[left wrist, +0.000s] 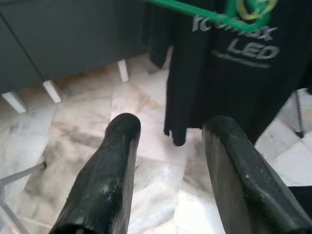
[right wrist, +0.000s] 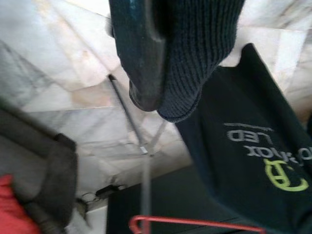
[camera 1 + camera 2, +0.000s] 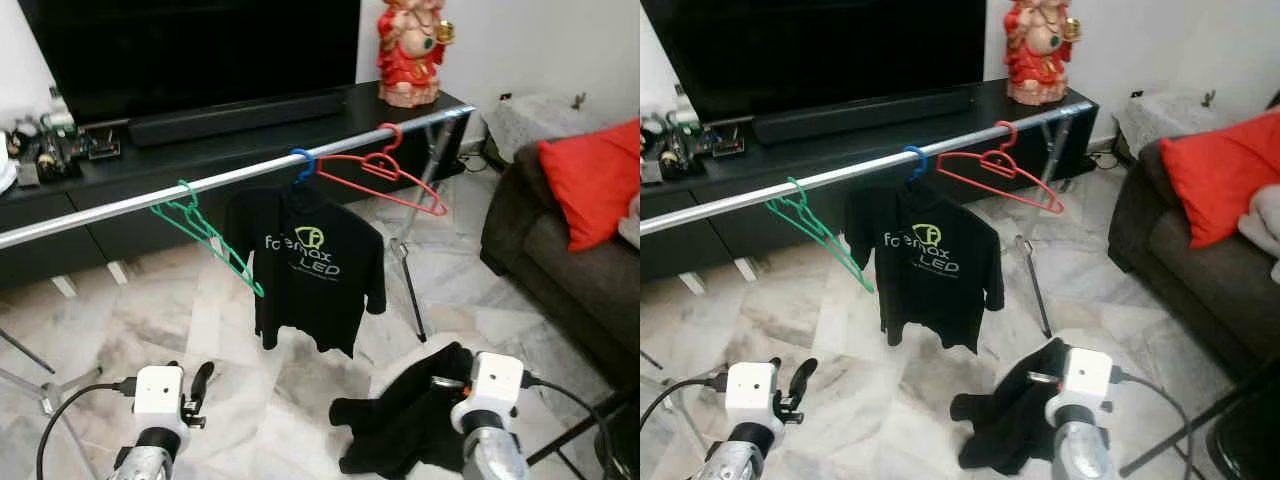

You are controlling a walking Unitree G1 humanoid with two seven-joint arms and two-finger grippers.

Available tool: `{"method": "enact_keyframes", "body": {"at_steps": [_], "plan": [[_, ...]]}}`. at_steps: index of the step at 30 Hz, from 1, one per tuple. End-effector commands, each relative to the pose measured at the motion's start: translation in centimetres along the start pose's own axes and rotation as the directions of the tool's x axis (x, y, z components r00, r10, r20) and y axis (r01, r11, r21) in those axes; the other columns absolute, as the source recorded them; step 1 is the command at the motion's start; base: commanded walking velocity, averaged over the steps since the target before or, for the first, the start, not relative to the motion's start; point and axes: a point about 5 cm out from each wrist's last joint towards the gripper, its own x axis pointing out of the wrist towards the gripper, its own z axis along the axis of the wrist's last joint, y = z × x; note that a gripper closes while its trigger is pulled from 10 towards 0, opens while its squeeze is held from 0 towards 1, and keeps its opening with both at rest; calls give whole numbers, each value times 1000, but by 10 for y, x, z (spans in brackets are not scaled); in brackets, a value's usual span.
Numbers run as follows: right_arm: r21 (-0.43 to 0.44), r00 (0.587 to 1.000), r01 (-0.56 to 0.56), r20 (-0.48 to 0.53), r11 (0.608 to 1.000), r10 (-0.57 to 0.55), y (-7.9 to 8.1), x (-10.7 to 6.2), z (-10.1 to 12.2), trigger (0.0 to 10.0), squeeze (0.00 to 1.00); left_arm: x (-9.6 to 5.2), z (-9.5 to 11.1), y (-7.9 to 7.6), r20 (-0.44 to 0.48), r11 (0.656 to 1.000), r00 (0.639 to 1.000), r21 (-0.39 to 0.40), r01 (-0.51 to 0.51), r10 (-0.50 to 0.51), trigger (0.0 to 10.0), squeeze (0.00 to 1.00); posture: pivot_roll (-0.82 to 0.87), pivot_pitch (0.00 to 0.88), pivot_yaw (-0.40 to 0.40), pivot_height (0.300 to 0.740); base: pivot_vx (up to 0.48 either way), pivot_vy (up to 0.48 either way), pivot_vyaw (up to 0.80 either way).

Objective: Hang hanger

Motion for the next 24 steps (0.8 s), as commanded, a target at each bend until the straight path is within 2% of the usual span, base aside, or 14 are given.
{"method": "enact_keyframes", "body": {"at_steps": [1, 5, 6, 10, 16, 24], "plan": [[-10, 999, -22, 26, 1000, 22, 3, 1, 5, 10000, 0, -1, -2, 3, -8, 1000, 1000, -11, -11, 11, 10000, 0, 4, 95, 14, 721, 390, 0, 0], [-19, 998, -46, 37, 999, 47, 5, 1, 6, 10000, 0, -1, -1, 3, -6, 1000, 1000, -12, -12, 12, 10000, 0, 5, 91, 14, 721, 390, 0, 0], [-38, 998, -55, 41, 998, 56, 7, 1, 7, 10000, 0, -1, -1, 3, -6, 1000, 1000, -12, -13, 13, 10000, 0, 6, 88, 14, 721, 394, 0, 800], [-29, 998, -54, 36, 998, 55, 8, 1, 6, 10000, 0, -1, -1, 3, -4, 1000, 1000, -12, -12, 12, 10000, 0, 6, 86, 14, 721, 396, 0, 681], [-10, 999, -45, 29, 999, 46, 8, 2, 4, 10000, 0, 1, 1, 3, 2, 1000, 1000, -12, -12, 12, 10000, 0, 7, 83, 16, 721, 364, 0, 0], [-9, 999, -39, 27, 999, 39, 7, 2, 4, 10000, 0, 4, 6, 1, 18, 1000, 1000, -20, 20, -20, 10000, 0, 6, 86, 15, 721, 0, 0, 0]]}}
